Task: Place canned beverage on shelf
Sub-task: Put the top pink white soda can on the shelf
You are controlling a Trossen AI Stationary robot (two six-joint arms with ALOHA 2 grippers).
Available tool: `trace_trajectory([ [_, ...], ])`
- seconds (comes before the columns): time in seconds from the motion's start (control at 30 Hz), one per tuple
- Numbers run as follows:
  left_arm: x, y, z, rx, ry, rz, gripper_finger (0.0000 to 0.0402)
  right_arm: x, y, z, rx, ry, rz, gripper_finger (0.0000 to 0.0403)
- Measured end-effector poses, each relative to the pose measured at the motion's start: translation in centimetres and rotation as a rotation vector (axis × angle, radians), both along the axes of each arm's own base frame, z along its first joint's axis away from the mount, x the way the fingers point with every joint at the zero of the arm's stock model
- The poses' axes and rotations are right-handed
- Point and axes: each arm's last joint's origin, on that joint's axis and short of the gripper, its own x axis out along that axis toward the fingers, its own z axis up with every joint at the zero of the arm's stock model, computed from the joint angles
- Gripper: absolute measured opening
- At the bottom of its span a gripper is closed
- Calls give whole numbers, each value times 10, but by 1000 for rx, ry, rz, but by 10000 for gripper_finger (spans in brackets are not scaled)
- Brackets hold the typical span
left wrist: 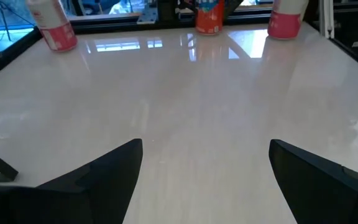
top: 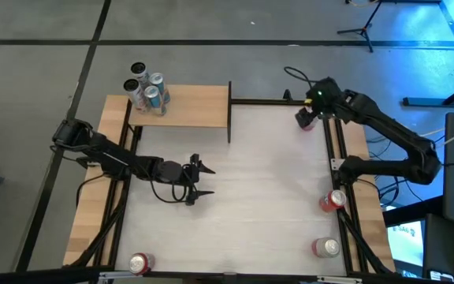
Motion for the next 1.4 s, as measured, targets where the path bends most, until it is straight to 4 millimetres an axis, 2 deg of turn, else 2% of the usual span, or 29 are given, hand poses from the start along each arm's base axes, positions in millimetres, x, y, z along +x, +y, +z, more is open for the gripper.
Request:
trace_trajectory([
  [0.17,0,0,0,2,0,4,341,7,-19,-18,60,91,-22,293],
  [0.33,0,0,0,2,2,4,341,7,-37,-39,74,287,-132,293],
  [0.53,0,0,0,3,3,4,341,5,-50,-51,113,330,-192,293],
  [1.4,0,0,0,-4,5,-7,341,17,-64,-79,170,445,-196,293],
])
